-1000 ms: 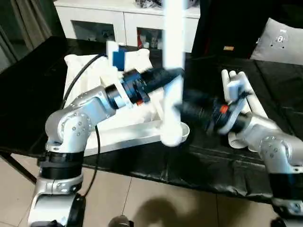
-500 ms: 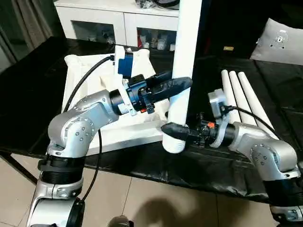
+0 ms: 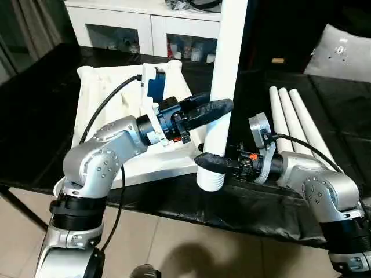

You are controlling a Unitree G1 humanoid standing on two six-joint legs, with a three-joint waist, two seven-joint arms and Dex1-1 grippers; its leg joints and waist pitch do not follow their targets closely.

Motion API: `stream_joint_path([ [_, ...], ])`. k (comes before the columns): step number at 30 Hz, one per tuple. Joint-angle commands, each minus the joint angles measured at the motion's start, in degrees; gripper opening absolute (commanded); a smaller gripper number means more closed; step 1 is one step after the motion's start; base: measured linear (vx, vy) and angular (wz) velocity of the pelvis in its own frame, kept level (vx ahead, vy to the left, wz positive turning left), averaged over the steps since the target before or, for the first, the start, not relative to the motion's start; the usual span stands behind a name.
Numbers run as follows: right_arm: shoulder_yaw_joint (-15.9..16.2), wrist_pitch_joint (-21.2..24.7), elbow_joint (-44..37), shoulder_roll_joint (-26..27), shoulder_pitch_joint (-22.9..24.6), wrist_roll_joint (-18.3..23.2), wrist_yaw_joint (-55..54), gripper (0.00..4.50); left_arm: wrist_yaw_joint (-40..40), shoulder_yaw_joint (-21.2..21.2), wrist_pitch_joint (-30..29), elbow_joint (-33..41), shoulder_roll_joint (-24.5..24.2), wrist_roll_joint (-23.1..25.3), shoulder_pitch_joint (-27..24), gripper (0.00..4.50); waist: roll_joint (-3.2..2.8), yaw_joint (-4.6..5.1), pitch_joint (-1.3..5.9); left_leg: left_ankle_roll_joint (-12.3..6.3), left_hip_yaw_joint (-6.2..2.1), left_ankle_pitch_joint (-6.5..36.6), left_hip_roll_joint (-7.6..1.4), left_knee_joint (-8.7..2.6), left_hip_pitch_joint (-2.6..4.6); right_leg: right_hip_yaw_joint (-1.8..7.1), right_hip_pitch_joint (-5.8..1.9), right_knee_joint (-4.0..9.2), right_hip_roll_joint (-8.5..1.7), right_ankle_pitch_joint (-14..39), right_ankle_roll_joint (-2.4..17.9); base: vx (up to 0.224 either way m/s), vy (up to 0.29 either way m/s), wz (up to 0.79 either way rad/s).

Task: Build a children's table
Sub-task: Pick table leg

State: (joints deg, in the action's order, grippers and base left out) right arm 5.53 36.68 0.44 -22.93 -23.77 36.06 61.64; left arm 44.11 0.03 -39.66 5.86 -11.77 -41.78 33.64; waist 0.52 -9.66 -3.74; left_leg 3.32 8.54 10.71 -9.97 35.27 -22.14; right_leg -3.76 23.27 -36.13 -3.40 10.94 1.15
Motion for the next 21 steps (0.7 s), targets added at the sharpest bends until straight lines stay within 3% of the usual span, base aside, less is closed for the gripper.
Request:
stream_joint_path([
  [1,0.1,0.0,-0.7,0.1,0.1,-0.1,-0.2,1.94,-2.0,-0.1,1.2,0.1,0.2,2.0,-0.6,1.78,1.38,0.24,4.31,-0.88,-0.24,5.5,-2.92,-4.19,0.62,2.9,-3.19,4.43,-4.99,13.3,7.9,0.0,0.0,0.0],
  [2,-0.1,0.0,-0.7,0.3,0.1,-0.2,-0.5,1.94,-2.2,-0.2,1.4,0.2,0.3,2.2,-0.8,1.78,1.21,0.16,4.35,-0.77,-0.27,5.3,-2.91,-4.16,0.66,2.91,-3.18,4.34,-5.03,13.1,8.0,0.0,0.0,0.0],
  [6,-0.3,-0.7,-0.4,0.8,-0.2,-0.8,-1.6,1.93,-4.3,-0.1,2.4,0.6,1.1,3.0,-1.4,1.78,1.59,0.44,4.3,-0.36,-0.28,5.6,-3.04,-4.25,0.72,2.91,-3.2,4.3,-5.02,11.6,8.3,0.0,0.0,0.0],
  [7,-0.4,-0.9,-0.3,1.0,-0.4,-0.9,-1.8,1.93,-4.9,0.0,3.0,0.6,1.6,3.4,-1.4,2.34,1.81,0.49,4.31,-0.41,-0.19,5.5,-3.01,-4.2,0.8,2.94,-3.15,4.34,-4.97,11.2,8.3,0.0,0.0,0.0],
  [11,-0.8,-2.0,0.4,2.3,-1.0,-1.4,-3.4,1.91,-6.5,-0.3,4.1,0.1,2.0,5.0,-1.2,2.69,1.97,0.5,4.29,-0.28,-0.19,5.5,-2.98,-4.22,0.84,2.96,-3.29,4.35,-5.04,11.3,8.0,0.0,0.0,0.0],
  [12,-0.8,-2.7,0.7,2.9,-1.2,-2.0,-4.3,1.91,-6.9,-0.5,4.5,0.2,2.1,5.4,-1.4,2.84,1.52,0.48,4.27,-0.07,-0.26,5.5,-3.0,-4.26,0.83,2.97,-3.2,4.32,-5.04,11.3,8.1,0.0,0.0,0.0],
  [14,-0.7,-5.0,1.4,3.9,-1.5,-4.2,-6.9,1.91,-7.6,-0.5,5.5,0.4,2.3,6.2,-1.8,2.91,1.76,0.63,4.26,0.22,-0.24,5.8,-2.96,-4.26,0.75,2.93,-3.22,4.36,-5.02,11.4,8.0,0.0,0.0,0.0],
  [17,0.3,-10.8,4.4,6.1,-2.2,-10.8,-13.8,1.91,-10.3,-0.5,9.6,-0.4,2.5,9.9,-2.2,3.27,1.16,0.88,4.31,1.33,-0.39,5.9,-2.94,-4.34,0.77,2.91,-3.16,4.23,-4.98,10.2,8.1,0.0,0.0,0.0],
  [18,0.5,-12.1,5.2,6.6,-2.4,-12.2,-15.4,1.91,-11.3,-0.6,11.0,-0.9,2.5,11.5,-2.1,3.36,1.28,1.15,4.28,1.62,-0.37,6.3,-2.9,-4.44,0.78,2.89,-3.2,4.31,-4.9,10.0,8.0,0.0,0.0,0.0],
  [21,0.2,-14.2,6.3,8.5,-2.5,-13.4,-18.8,1.91,-13.9,-2.4,14.2,-1.9,2.2,16.6,-2.0,3.34,1.3,1.28,4.33,1.57,-0.4,6.6,-2.9,-4.5,0.85,2.96,-3.39,4.17,-4.95,9.2,7.7,0.0,0.0,0.0],
])
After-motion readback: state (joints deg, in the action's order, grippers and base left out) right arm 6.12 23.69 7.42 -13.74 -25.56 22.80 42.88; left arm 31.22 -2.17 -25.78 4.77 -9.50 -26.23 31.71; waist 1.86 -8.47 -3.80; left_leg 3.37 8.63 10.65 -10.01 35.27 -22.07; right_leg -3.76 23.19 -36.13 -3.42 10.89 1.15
